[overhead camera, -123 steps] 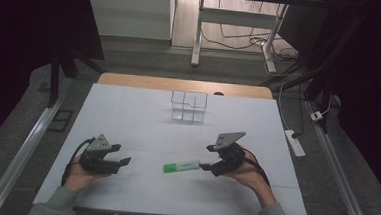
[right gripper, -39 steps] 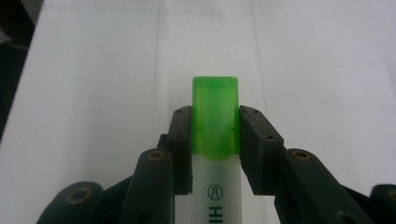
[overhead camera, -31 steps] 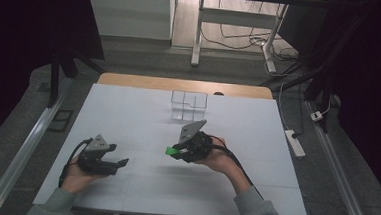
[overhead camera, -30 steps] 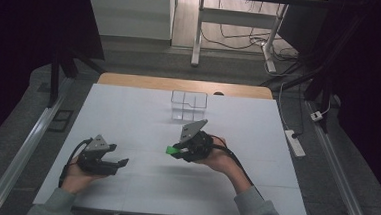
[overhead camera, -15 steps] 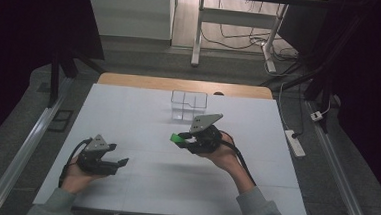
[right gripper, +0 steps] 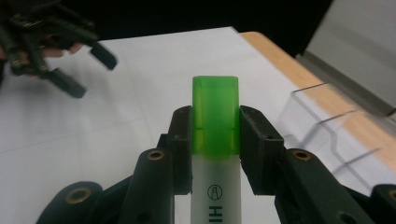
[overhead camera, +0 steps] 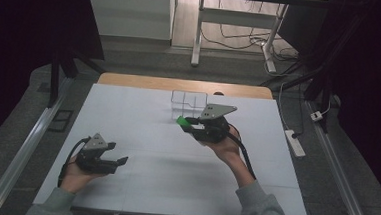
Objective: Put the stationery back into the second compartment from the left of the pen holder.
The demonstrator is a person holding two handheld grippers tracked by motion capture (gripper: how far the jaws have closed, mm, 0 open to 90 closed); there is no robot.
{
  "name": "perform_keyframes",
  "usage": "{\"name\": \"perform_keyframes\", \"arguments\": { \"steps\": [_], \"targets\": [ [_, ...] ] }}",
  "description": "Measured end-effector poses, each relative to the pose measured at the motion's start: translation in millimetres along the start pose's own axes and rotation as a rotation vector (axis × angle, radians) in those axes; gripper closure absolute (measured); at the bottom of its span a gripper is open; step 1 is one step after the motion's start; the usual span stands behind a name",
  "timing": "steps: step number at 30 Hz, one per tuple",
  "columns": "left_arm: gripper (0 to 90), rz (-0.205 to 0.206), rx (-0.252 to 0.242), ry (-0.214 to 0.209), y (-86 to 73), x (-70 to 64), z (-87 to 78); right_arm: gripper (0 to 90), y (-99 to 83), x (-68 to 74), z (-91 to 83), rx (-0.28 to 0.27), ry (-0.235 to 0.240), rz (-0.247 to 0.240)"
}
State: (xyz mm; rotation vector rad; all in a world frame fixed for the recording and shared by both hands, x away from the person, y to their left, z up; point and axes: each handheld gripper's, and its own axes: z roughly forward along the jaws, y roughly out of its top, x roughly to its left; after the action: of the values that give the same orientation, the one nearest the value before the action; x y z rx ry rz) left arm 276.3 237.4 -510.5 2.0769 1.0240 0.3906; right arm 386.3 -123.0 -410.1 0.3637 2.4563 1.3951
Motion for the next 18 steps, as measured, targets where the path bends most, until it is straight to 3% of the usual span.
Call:
{"name": "perform_keyframes", "arguments": {
  "steps": [9, 18],
  "targets": [
    [26.5, 0.005, -0.002, -0.004, 1.3, -1.3, -0.4, 65.9, 4.2, -17.5, -9.4, -0.058, -0.055, 0.054],
    [26.3, -0.002, 0.003, -0.009, 0.6, 0.7, 0.7, 65.9, 5.5, -28.6, -2.2, -0.083, -0.08, 0.096]
  ]
}}
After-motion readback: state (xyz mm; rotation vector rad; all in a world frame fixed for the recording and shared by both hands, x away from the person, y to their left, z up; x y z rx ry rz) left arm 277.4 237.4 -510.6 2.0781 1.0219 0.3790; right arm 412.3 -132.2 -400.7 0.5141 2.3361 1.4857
